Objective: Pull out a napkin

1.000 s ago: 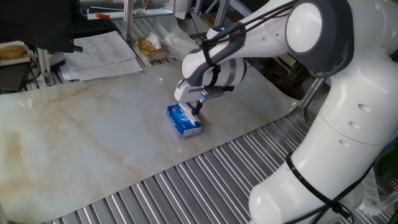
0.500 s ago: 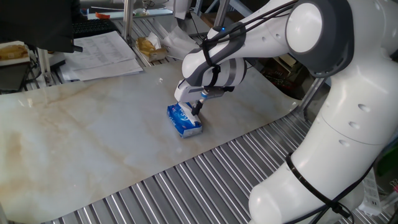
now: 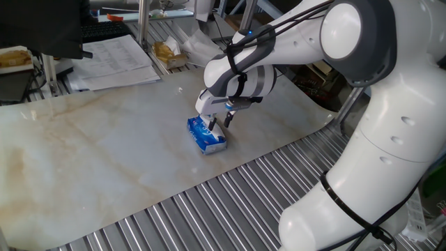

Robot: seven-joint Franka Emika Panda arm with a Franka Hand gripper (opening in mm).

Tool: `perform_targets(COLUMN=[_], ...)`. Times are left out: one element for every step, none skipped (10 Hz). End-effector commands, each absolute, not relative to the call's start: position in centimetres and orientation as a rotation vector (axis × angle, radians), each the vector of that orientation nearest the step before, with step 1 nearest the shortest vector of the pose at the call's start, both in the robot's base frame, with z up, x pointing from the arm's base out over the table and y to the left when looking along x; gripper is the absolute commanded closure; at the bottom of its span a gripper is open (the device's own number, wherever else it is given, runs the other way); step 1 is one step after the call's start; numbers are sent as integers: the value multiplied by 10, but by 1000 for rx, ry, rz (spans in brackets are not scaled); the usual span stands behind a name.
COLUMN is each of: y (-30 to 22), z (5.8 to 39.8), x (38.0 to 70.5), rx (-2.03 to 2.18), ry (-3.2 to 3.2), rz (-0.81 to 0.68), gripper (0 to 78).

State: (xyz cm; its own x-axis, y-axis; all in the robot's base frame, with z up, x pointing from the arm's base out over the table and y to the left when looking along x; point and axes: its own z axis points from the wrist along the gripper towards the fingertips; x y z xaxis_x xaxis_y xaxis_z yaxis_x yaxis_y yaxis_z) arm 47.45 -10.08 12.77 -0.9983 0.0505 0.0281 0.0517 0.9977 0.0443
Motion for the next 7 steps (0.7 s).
perform_targets(y=[-101,-101,-101,-101,-101,-101,-101], z=[129,129,129,129,129,129,129], x=[475,475,475,475,475,476,476], rx=[-78,-78,-78,-78,-78,5,7], ry=[-3117,-3117,-3117,-3117,-3117,-3141,-3142], rz=[-70,-70,-70,-70,-70,-53,-44], gripper=[1,1,1,1,1,1,1])
